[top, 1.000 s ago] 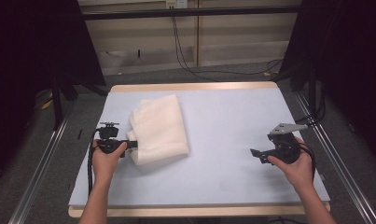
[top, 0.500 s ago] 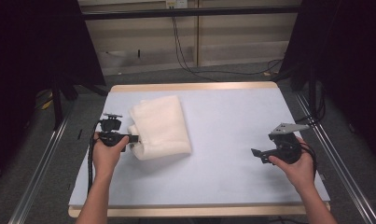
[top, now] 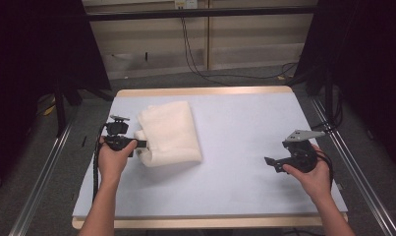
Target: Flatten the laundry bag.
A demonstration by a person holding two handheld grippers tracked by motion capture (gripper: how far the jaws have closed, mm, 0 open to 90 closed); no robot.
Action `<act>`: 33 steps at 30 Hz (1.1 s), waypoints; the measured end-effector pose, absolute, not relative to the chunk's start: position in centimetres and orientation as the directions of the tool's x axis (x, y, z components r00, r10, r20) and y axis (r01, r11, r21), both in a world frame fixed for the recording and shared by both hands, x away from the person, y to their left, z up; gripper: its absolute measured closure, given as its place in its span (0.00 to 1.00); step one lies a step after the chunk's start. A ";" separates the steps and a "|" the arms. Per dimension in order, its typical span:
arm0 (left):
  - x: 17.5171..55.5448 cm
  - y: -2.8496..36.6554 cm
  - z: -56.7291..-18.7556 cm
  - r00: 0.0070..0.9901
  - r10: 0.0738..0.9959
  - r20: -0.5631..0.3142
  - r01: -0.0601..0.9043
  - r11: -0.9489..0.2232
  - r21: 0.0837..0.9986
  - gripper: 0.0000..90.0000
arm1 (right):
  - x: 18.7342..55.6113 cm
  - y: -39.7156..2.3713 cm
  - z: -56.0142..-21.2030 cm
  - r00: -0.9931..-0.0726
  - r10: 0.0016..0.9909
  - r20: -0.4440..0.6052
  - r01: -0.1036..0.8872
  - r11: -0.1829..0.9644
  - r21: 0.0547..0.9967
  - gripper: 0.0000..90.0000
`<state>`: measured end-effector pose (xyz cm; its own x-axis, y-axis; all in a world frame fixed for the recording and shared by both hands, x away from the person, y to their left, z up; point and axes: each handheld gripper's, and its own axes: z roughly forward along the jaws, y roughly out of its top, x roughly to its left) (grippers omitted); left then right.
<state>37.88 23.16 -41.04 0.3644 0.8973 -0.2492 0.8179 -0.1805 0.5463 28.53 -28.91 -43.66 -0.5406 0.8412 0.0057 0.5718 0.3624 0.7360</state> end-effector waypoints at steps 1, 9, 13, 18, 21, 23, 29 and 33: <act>37.9 23.2 -41.2 0.368 0.895 -0.252 0.821 -0.185 0.540 0.69 | 28.5 -28.9 -43.7 -0.541 0.841 0.007 0.572 0.361 0.736 0.09; 37.8 23.2 -40.9 0.385 0.887 -0.257 0.808 -0.189 0.559 0.85 | 28.6 -28.8 -43.8 -0.544 0.839 0.000 0.571 0.371 0.732 0.09; 37.9 22.9 -40.4 0.402 0.870 -0.286 0.802 -0.183 0.569 0.89 | 28.6 -28.7 -43.8 -0.545 0.839 0.006 0.577 0.370 0.728 0.09; 37.9 22.0 -39.3 0.442 0.843 -0.307 0.781 -0.193 0.594 0.91 | 28.6 -28.6 -43.8 -0.548 0.836 -0.001 0.571 0.375 0.731 0.09; 38.0 21.3 -38.7 0.458 0.833 -0.310 0.771 -0.199 0.605 0.93 | 28.6 -28.6 -43.8 -0.551 0.835 -0.002 0.569 0.378 0.730 0.09; 38.1 20.8 -38.4 0.470 0.823 -0.320 0.765 -0.199 0.612 0.93 | 28.6 -28.6 -43.8 -0.552 0.834 -0.002 0.569 0.378 0.731 0.09; 38.5 19.2 -37.9 0.498 0.810 -0.310 0.751 -0.224 0.621 0.93 | 28.5 -28.7 -43.7 -0.546 0.838 0.001 0.575 0.374 0.728 0.09; 38.6 18.1 -37.8 0.516 0.796 -0.317 0.743 -0.230 0.629 0.93 | 28.5 -28.7 -43.7 -0.545 0.838 0.000 0.576 0.374 0.727 0.09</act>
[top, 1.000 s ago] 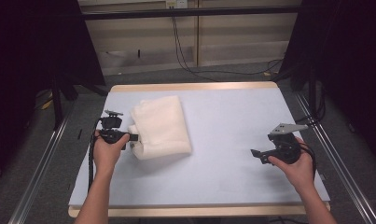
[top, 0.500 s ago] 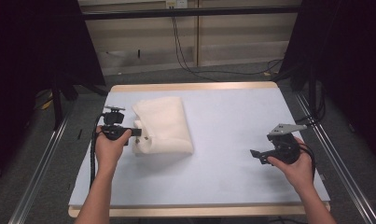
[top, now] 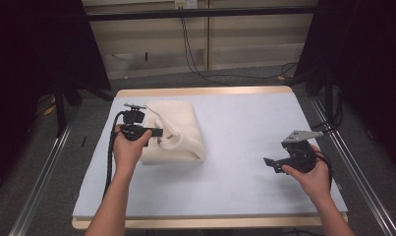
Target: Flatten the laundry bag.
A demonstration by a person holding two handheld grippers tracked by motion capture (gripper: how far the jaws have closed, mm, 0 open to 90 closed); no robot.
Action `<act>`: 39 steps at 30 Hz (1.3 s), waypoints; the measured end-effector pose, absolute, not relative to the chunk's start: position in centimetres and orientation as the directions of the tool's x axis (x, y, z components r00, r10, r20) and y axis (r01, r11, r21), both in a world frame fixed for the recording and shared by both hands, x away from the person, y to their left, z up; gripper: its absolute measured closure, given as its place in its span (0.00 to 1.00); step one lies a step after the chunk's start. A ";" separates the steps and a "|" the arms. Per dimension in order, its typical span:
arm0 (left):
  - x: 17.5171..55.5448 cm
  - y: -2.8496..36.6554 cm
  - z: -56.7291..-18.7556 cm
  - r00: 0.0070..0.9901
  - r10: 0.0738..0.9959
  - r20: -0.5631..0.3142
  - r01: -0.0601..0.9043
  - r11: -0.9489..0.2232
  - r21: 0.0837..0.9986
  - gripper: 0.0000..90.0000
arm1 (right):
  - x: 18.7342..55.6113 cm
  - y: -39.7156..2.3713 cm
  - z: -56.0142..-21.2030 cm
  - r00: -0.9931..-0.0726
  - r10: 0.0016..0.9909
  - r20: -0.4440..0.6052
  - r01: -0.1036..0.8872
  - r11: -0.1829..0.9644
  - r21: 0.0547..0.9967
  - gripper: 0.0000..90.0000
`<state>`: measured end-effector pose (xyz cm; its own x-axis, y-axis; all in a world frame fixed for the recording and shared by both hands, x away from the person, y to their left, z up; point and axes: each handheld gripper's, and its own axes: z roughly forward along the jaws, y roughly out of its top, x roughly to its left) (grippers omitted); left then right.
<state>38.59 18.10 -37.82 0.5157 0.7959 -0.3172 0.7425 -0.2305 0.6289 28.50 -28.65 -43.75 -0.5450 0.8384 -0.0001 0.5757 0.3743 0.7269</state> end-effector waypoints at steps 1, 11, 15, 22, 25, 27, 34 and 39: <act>38.6 17.8 -37.8 0.517 0.796 -0.315 0.738 -0.229 0.634 0.93 | 28.5 -28.7 -43.7 -0.547 0.837 -0.002 0.573 0.376 0.728 0.09; 38.8 15.1 -37.8 0.562 0.770 -0.303 0.711 -0.262 0.653 0.92 | 28.5 -28.6 -43.8 -0.551 0.835 -0.007 0.570 0.382 0.728 0.09; 39.0 13.9 -37.8 0.578 0.756 -0.306 0.702 -0.270 0.658 0.91 | 28.5 -28.6 -43.8 -0.554 0.832 -0.010 0.567 0.387 0.727 0.09; 39.1 12.6 -37.8 0.594 0.741 -0.313 0.690 -0.269 0.672 0.89 | 28.5 -28.7 -43.8 -0.545 0.838 -0.009 0.571 0.379 0.728 0.09; 39.1 12.0 -38.0 0.605 0.734 -0.309 0.687 -0.284 0.669 0.89 | 28.5 -28.7 -43.8 -0.544 0.839 -0.008 0.571 0.377 0.729 0.09; 39.1 11.9 -38.1 0.609 0.731 -0.308 0.686 -0.290 0.667 0.89 | 28.5 -28.8 -43.8 -0.544 0.839 -0.009 0.572 0.378 0.728 0.09; 39.1 10.9 -38.2 0.622 0.716 -0.316 0.682 -0.298 0.668 0.87 | 28.5 -28.7 -43.9 -0.547 0.837 -0.004 0.576 0.379 0.724 0.09; 39.1 10.2 -38.4 0.638 0.702 -0.317 0.673 -0.308 0.672 0.84 | 28.6 -28.7 -44.0 -0.551 0.834 -0.008 0.571 0.384 0.725 0.09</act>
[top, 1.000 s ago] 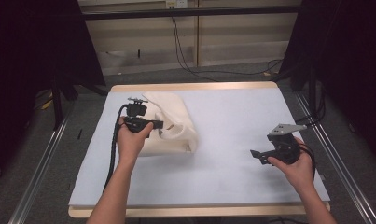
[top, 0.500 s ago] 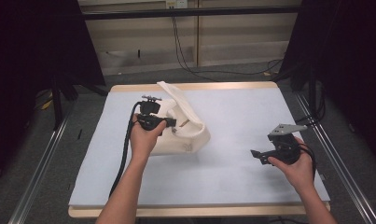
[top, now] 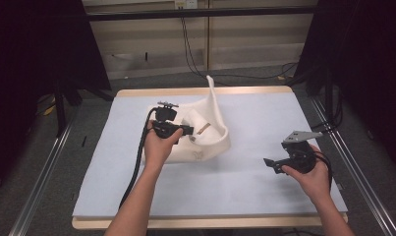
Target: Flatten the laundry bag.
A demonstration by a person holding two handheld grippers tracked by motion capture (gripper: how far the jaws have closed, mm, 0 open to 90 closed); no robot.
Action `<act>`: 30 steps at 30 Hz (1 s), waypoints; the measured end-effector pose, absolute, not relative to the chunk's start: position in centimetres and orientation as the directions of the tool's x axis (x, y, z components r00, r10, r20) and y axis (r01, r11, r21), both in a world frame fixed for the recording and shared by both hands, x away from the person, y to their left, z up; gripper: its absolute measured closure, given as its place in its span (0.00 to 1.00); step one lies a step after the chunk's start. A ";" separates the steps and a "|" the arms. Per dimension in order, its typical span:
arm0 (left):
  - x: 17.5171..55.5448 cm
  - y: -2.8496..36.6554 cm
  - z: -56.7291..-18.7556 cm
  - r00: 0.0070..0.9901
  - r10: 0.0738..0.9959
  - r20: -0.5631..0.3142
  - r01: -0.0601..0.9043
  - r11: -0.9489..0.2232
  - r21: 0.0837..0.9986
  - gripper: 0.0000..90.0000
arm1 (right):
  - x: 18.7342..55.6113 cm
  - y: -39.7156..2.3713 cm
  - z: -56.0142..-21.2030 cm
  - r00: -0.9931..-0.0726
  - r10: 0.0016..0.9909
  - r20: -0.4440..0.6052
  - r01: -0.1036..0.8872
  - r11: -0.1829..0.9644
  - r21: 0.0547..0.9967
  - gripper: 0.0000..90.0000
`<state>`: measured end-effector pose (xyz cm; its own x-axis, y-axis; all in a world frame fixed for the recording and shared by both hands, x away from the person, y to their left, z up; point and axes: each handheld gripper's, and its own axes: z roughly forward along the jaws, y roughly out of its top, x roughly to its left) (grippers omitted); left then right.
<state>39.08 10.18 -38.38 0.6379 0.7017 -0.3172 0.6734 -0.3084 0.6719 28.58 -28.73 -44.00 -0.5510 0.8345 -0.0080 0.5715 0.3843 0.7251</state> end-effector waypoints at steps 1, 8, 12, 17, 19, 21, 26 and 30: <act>39.1 10.0 -38.4 0.637 0.700 -0.323 0.674 -0.303 0.673 0.83 | 28.6 -28.7 -44.0 -0.552 0.834 -0.010 0.570 0.386 0.725 0.09; 39.1 8.8 -38.7 0.654 0.687 -0.317 0.665 -0.322 0.674 0.73 | 28.5 -28.8 -44.0 -0.544 0.839 0.000 0.583 0.378 0.719 0.09; 39.1 8.3 -38.8 0.665 0.687 -0.295 0.655 -0.346 0.671 0.62 | 28.6 -28.7 -44.1 -0.548 0.836 0.005 0.586 0.380 0.716 0.10; 39.1 8.3 -38.7 0.667 0.692 -0.277 0.649 -0.356 0.672 0.53 | 28.5 -28.8 -44.1 -0.549 0.836 -0.001 0.579 0.381 0.721 0.10; 39.1 8.5 -38.7 0.667 0.694 -0.271 0.647 -0.360 0.672 0.52 | 28.5 -28.9 -44.1 -0.548 0.836 -0.002 0.578 0.381 0.721 0.10; 39.1 8.8 -38.7 0.665 0.698 -0.266 0.648 -0.362 0.670 0.49 | 28.5 -28.9 -44.2 -0.547 0.837 0.001 0.585 0.381 0.716 0.10; 39.4 10.5 -38.9 0.645 0.725 -0.242 0.657 -0.365 0.660 0.44 | 28.6 -28.8 -44.2 -0.551 0.835 -0.001 0.580 0.384 0.718 0.10; 39.7 11.8 -39.0 0.633 0.742 -0.222 0.664 -0.372 0.649 0.40 | 28.6 -28.7 -44.3 -0.551 0.834 -0.001 0.581 0.385 0.717 0.10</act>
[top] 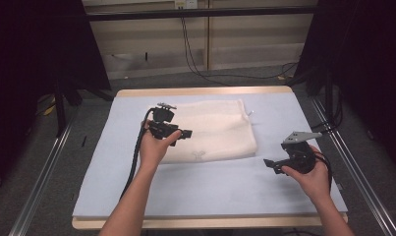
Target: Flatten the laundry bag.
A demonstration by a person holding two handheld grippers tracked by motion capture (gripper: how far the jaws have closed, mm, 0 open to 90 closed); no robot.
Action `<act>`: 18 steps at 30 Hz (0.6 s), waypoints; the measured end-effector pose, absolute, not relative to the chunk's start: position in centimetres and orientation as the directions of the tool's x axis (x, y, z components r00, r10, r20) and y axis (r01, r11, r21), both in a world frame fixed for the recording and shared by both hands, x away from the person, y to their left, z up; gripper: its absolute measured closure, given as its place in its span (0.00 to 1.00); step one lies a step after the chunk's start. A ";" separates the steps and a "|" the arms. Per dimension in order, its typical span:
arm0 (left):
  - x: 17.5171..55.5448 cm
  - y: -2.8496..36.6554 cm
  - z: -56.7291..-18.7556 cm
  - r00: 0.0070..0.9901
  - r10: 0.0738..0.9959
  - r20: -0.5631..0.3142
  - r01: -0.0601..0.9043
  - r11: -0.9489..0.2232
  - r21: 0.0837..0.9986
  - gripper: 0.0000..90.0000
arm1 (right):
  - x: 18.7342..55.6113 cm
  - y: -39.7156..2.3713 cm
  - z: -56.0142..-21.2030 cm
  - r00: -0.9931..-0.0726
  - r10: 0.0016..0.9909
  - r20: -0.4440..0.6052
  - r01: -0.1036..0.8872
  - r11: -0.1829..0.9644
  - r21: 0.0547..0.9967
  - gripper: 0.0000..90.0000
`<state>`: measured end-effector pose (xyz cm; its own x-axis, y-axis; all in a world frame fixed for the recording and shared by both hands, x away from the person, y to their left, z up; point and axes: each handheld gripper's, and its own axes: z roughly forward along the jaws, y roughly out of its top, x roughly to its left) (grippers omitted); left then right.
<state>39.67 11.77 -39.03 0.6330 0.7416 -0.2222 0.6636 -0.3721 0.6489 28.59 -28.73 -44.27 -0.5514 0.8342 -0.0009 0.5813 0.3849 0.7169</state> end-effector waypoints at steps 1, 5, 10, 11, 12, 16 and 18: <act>39.7 12.2 -39.1 0.629 0.745 -0.222 0.668 -0.372 0.644 0.40 | 28.6 -28.7 -44.3 -0.552 0.834 0.002 0.582 0.384 0.717 0.10; 39.9 13.5 -39.1 0.607 0.768 -0.202 0.669 -0.358 0.651 0.38 | 28.6 -28.6 -44.3 -0.551 0.834 0.001 0.586 0.386 0.713 0.10; 40.2 15.1 -39.3 0.585 0.794 -0.165 0.662 -0.351 0.662 0.35 | 28.5 -28.4 -44.4 -0.551 0.835 0.001 0.590 0.388 0.708 0.10; 40.2 15.5 -39.3 0.582 0.798 -0.155 0.659 -0.352 0.665 0.35 | 28.5 -28.4 -44.4 -0.552 0.834 0.003 0.589 0.387 0.710 0.10; 40.3 16.0 -39.4 0.581 0.802 -0.138 0.651 -0.357 0.670 0.35 | 28.5 -28.5 -44.4 -0.552 0.834 0.002 0.588 0.387 0.710 0.10; 40.5 17.3 -39.7 0.554 0.821 -0.142 0.650 -0.319 0.690 0.36 | 28.5 -28.4 -44.5 -0.551 0.834 0.001 0.588 0.387 0.710 0.10; 40.7 18.1 -40.0 0.550 0.825 -0.128 0.653 -0.330 0.681 0.36 | 28.5 -28.4 -44.5 -0.552 0.834 0.001 0.587 0.388 0.711 0.10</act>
